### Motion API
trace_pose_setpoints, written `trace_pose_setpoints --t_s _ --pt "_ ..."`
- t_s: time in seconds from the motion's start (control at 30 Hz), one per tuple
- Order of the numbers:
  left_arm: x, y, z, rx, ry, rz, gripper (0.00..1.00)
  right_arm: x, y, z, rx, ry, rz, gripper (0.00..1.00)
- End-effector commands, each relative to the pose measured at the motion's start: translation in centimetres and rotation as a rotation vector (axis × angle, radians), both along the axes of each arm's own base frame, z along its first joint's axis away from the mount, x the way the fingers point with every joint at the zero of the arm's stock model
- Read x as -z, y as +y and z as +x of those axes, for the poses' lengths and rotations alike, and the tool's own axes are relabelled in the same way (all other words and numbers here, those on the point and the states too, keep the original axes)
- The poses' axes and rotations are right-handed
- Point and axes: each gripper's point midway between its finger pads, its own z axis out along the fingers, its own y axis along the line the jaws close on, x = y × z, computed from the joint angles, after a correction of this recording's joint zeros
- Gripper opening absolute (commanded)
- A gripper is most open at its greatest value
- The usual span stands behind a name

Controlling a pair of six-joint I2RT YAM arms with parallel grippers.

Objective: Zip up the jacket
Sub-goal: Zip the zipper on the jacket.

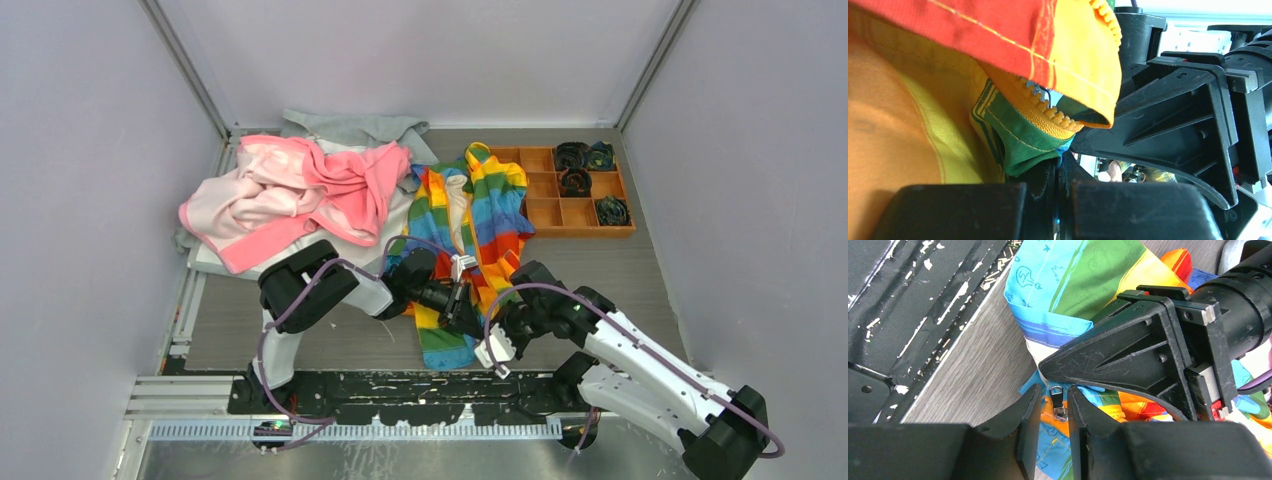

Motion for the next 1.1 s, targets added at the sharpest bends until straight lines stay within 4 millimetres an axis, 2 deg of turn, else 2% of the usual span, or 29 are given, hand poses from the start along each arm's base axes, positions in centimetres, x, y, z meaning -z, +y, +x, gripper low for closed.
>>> trace_pose_setpoints --t_s 0.0,0.13,0.57,0.83,1.07 --pt "-0.9 0.0 -0.7 0.041 -0.026 -0.054 0.00 -1.3 0.8 0.9 0.016 -0.029 0.022 0.30" --pt "-0.9 0.0 -0.7 0.042 -0.026 -0.056 0.00 -1.1 0.9 0.9 0.009 -0.025 0.013 0.30" --pt "-0.5 0.0 -0.8 0.043 -0.018 -0.053 0.00 -1.8 0.7 0.5 0.004 -0.020 0.002 0.19" --pt "-0.3 0.2 -0.9 0.047 -0.010 -0.050 0.00 -2.7 0.9 0.7 0.030 -0.012 0.015 0.16" --pt "-0.3 0.2 -0.9 0.048 -0.011 -0.051 0.00 -2.5 0.6 0.6 0.077 0.026 0.008 0.13"
